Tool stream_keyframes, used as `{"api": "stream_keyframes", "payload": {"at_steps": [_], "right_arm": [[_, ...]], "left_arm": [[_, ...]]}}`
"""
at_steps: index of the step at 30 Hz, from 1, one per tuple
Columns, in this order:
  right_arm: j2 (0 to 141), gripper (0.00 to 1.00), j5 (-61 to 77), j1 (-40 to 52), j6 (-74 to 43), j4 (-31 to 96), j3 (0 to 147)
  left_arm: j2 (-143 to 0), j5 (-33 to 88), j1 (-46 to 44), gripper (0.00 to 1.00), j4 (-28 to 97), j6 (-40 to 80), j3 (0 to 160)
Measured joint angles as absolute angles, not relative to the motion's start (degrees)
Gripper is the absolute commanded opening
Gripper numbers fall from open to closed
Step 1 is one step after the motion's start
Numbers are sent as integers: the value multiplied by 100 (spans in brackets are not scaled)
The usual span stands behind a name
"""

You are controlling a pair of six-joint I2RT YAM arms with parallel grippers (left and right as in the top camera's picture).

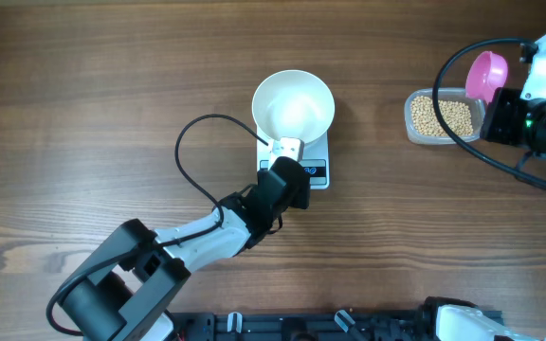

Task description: Scoop item into bowl and weigh 150g on scale

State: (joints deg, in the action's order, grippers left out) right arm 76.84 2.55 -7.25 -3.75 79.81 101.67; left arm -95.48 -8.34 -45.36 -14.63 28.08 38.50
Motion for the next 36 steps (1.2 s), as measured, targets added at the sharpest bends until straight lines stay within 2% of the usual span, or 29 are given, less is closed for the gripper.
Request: {"api": "stream_keyframes", "payload": {"at_steps": [36], "right_arm": [[7682, 4, 255, -725, -375, 7964, 10167]], "left_arm": [[-9953, -1133, -4536, 4, -1977, 2808, 3850]]}}
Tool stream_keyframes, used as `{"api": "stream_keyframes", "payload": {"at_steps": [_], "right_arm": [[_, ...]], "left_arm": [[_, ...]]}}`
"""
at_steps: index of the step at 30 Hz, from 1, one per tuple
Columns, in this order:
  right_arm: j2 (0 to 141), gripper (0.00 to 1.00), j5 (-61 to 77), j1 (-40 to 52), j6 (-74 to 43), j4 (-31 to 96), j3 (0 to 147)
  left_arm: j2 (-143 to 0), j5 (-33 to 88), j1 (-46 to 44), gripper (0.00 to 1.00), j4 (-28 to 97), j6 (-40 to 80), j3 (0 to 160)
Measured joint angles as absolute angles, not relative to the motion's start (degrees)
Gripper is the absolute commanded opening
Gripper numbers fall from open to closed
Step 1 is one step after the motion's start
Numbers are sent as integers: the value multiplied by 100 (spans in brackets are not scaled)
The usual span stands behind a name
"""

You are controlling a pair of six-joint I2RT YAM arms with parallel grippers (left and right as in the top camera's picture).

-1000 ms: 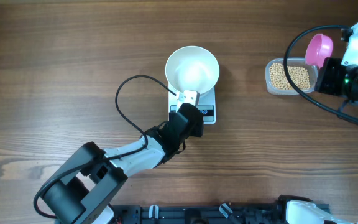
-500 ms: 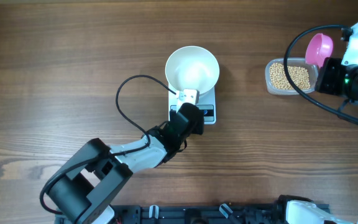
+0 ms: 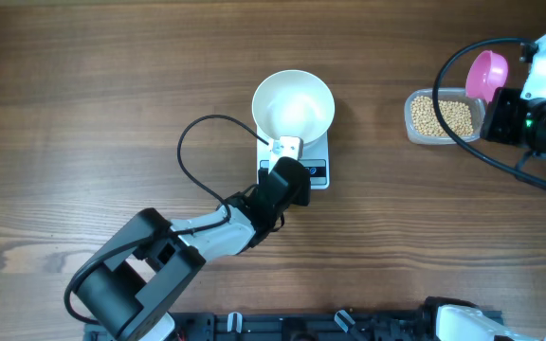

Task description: Scoop item into bowl and weigh 150g on scale

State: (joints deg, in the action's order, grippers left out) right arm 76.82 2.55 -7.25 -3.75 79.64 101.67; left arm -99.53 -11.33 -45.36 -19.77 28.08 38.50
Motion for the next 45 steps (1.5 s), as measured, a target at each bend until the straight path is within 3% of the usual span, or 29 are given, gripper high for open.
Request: {"api": "stream_keyframes", "payload": {"at_steps": [45], "right_arm": [[7684, 4, 255, -725, -375, 7966, 10167]], "left_arm": [[-10138, -1138, -4536, 4, -1992, 2808, 3861]]}}
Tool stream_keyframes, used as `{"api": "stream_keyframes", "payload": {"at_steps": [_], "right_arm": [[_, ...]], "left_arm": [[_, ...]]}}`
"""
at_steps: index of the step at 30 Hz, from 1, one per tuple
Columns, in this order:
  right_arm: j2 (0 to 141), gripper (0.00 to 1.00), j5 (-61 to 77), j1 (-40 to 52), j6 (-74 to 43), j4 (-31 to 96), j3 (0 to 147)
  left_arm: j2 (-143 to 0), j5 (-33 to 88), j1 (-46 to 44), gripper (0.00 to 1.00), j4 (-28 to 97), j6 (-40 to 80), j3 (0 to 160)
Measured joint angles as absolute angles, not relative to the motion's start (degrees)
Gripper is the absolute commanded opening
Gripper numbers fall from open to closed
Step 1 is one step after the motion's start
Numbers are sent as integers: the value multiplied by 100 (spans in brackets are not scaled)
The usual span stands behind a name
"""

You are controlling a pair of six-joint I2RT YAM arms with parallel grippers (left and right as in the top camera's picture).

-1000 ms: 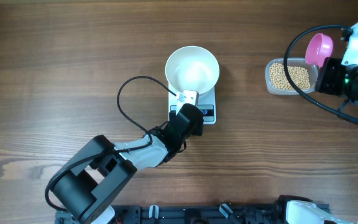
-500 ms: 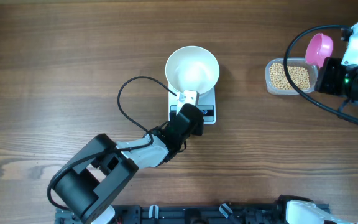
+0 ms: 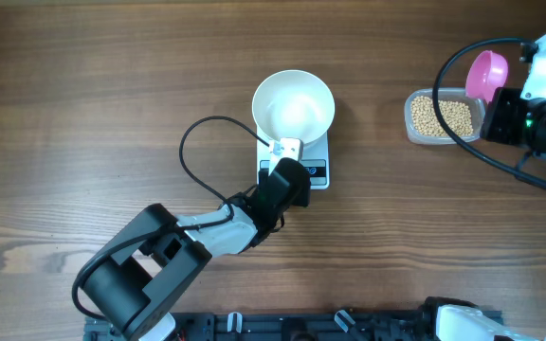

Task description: Scoop item into bowl and weigh 150g on scale

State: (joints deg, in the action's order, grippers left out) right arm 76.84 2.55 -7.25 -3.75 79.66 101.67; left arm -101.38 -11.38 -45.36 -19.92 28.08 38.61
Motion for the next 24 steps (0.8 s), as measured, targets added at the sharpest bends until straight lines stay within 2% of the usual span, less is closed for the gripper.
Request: {"api": "stream_keyframes", "payload": {"at_steps": [24], "right_arm": [[7684, 4, 255, -725, -375, 7966, 10167]], "left_arm": [[-10147, -1153, -4539, 4, -1520, 2810, 4058]]}}
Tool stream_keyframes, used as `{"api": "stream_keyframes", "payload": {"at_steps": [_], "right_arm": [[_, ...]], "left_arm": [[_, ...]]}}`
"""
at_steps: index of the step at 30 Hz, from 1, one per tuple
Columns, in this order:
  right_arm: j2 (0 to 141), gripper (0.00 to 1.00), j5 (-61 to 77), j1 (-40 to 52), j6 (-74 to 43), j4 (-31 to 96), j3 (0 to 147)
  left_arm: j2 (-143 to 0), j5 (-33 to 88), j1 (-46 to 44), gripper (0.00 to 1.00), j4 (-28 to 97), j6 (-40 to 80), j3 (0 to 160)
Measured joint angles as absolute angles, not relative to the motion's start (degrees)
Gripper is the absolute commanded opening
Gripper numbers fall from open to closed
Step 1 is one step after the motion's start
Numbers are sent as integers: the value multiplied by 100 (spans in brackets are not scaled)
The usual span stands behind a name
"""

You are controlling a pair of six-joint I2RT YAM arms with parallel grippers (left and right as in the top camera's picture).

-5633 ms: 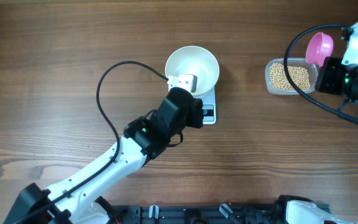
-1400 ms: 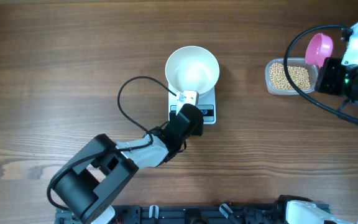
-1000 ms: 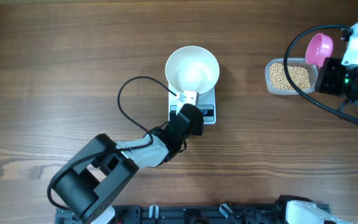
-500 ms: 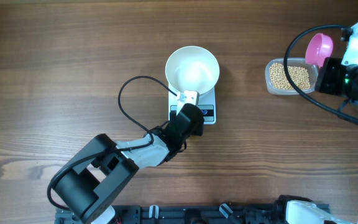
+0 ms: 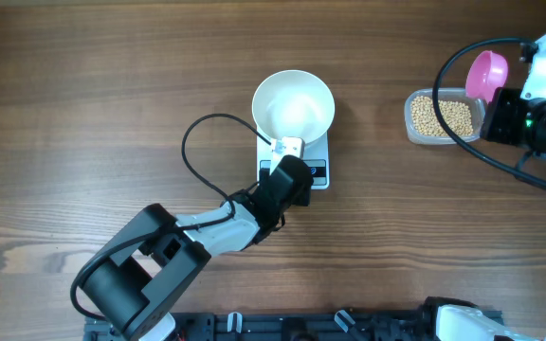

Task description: Scoop item into bowl and weigh 150g on scale

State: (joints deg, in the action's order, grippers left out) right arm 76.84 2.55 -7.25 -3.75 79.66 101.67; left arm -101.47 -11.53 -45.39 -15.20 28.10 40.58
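Note:
A white bowl, empty as far as the overhead view shows, stands on the small white scale at the table's middle. My left gripper reaches in from the lower left, its tip over the scale's front part just below the bowl's rim. Its black wrist hides the fingers, so their state is unclear. At the right edge my right gripper is shut on a pink scoop. The scoop's cup hangs over the back right corner of a clear tub of beige grains.
The left arm's black cable loops over the table left of the scale. The right arm's cable arcs around the grain tub. Arm bases and a black rail run along the front edge.
The left wrist has edged a hair to the left at the scale's front. The bowl, scale, tub and right gripper with the scoop stand as before.
The left gripper's tip stayed at the scale's front below the bowl at every moment, while that arm's rear link moved to the right and closer in. The right gripper held the pink scoop over the tub's corner throughout, unmoved.

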Motion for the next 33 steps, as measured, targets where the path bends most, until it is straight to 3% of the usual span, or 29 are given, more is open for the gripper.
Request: {"api": "stream_keyframes", "payload": {"at_steps": [13, 19, 23, 28, 33], "right_arm": [[7684, 4, 255, -725, -375, 8012, 10167], [7684, 4, 255, -725, -375, 8036, 10167], [7682, 4, 255, -722, -375, 8040, 10167], [7684, 4, 255, -725, -375, 8029, 10169], [7684, 4, 255, -725, -375, 8121, 10169]], "left_arm": [[-9810, -1151, -4536, 4, -1199, 2810, 3940], [-7463, -1063, -4536, 4, -1133, 2810, 3824], [-5927, -1070, -4536, 4, -357, 2808, 3876], [-5216, -1599, -4536, 4, 917, 2788, 3863], [-5190, -1868, -4536, 4, 626, 2786, 3854]]}}
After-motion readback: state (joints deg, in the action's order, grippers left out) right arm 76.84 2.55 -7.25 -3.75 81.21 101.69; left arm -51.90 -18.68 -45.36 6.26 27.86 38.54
